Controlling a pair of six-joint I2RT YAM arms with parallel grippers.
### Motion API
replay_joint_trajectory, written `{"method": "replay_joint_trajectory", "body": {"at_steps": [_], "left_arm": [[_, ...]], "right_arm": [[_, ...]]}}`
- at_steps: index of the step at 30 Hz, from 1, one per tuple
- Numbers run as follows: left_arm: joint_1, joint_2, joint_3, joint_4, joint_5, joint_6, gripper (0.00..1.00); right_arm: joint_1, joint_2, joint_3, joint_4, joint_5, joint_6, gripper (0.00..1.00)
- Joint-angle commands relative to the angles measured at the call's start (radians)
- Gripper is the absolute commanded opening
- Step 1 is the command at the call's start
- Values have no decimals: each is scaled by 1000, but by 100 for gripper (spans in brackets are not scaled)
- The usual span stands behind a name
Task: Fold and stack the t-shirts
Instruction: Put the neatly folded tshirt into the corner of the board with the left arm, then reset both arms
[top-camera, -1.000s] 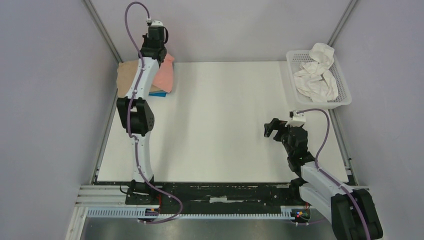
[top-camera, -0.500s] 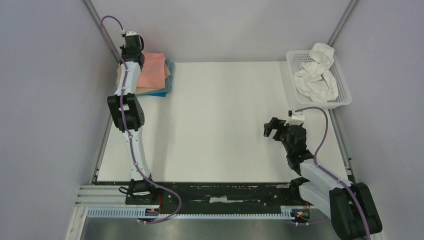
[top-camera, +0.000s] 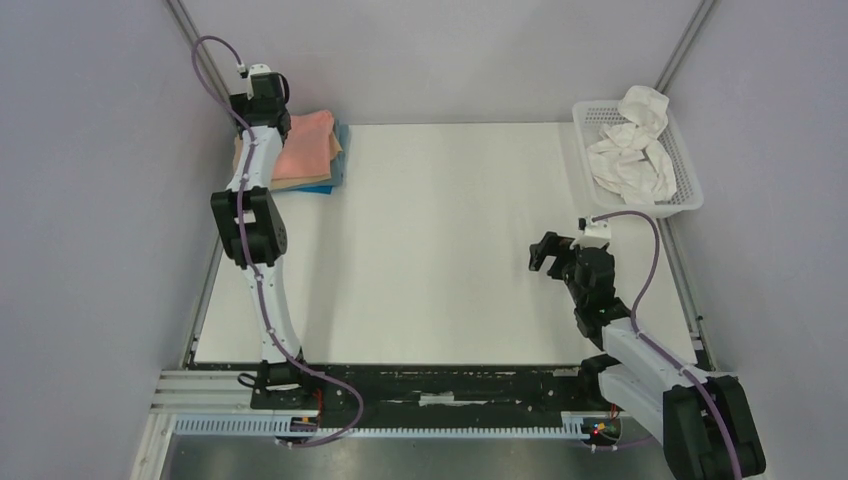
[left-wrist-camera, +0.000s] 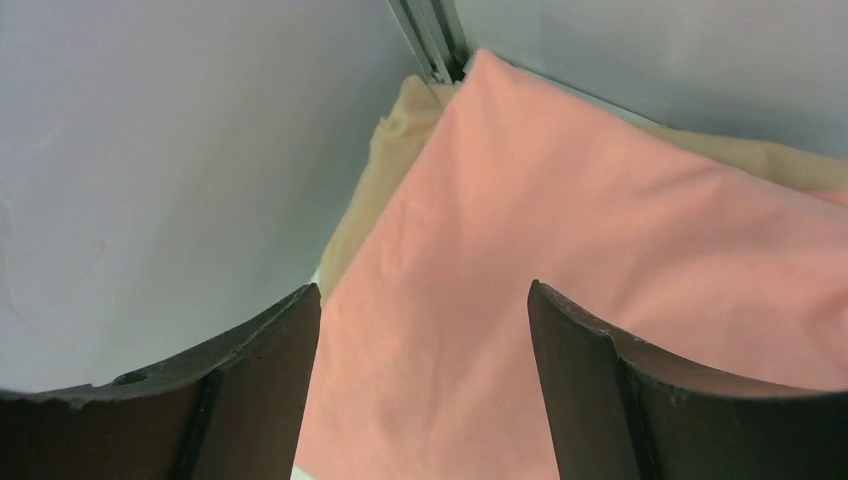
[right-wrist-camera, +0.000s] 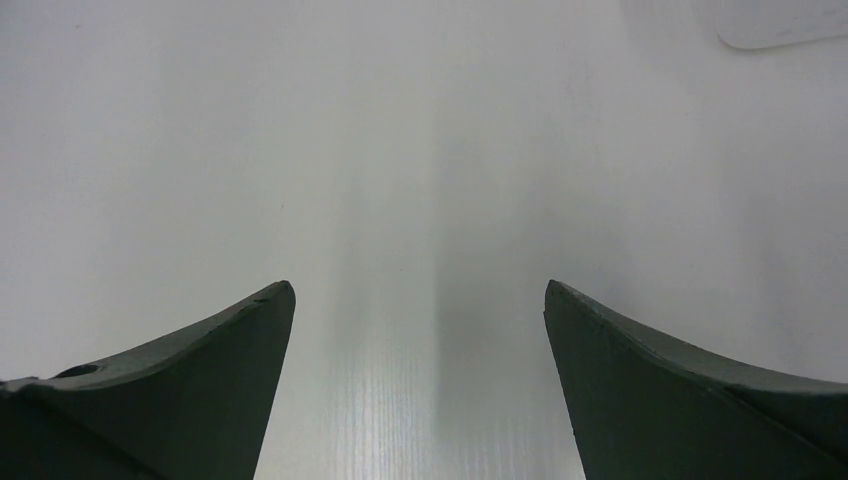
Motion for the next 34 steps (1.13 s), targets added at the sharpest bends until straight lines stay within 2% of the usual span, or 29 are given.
{"method": "replay_joint_trajectory", "body": {"at_steps": [1,5,9,13,16,19,21,23,28,34], "left_arm": [[-58,-200,-130,31,65,-149,81],[-88,-375,-341,56,230,-298,82],[-203,-603,-608,150,378,-361,82],[-362,-812,-851,149,274,-368,83],[-461,-994,-1099,159,272,-427,83],[-519,-1196,-1356,199,335,-500,83],[-552,-1333,-1547,244,328,-543,83],[-555,-1438,-1670,257,301,-574,83],[-554,-1617,-1813,224,280,-592,84],[-555,-1659,-1822,243,319,-582,84]], "right_arm": [[1,-84,19,-32,6,1,98],[1,-154,7,-103,-9,-3,98],[0,-250,-51,-137,-50,9,98],[0,-386,-138,-145,-92,25,98],[1,-459,-156,-218,-82,18,98],[1,-531,-180,-249,-80,45,98],[1,-576,-206,-232,-80,72,98],[1,-613,-208,-226,-92,74,98],[1,-651,-259,-191,-124,58,98],[0,-643,-254,-214,-102,35,98]]}}
